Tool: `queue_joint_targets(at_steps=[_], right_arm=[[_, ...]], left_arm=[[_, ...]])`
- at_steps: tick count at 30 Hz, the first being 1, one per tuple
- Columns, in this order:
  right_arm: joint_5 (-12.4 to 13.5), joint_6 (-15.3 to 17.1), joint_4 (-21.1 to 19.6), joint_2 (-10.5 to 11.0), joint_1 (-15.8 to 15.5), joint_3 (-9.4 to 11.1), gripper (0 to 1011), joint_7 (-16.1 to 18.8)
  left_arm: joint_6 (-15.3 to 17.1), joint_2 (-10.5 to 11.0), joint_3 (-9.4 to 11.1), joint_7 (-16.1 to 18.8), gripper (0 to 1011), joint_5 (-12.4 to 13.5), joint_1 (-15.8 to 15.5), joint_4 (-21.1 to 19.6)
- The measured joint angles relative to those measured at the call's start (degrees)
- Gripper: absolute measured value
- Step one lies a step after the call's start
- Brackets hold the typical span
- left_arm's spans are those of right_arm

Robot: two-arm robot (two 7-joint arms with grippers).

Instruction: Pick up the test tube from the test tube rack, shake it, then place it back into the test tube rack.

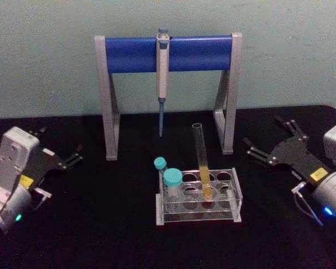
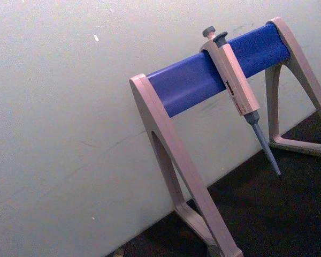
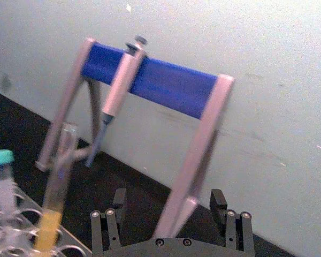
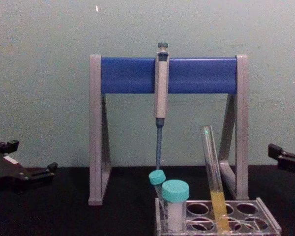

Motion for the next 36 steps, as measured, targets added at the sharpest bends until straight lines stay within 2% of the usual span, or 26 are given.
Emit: queue_joint_targets(at_steps=[9,19,25,28,36], right_arm=[[3.1,-1.8,-0.5,-0.8,0.6,-0.3,1000,8.0],[5.6,-1.1,1.1,-2.8,2.5,-1.5,1000,14.5],[6.9,1.2,2.4,-4.3,4.0,-2.1,1000,17.8],[7.7,3.4,3.4,-5.3,5.2,-2.2,1000,19.2],[7.9,7.7,5.1,-7.0,7.6,-2.5,1000,20.3]], left_arm=[[0.0,0.0,0.0,0.0,1001,0.0,0.0,0.0],[0.0,0.0,0.0,0.0,1001,0.0,0.0,0.0],[0.0,0.0,0.0,0.0,1001,0.0,0.0,0.0],[0.0,0.0,0.0,0.0,1001,0.0,0.0,0.0],[0.0,0.0,0.0,0.0,1001,0.0,0.0,0.0]])
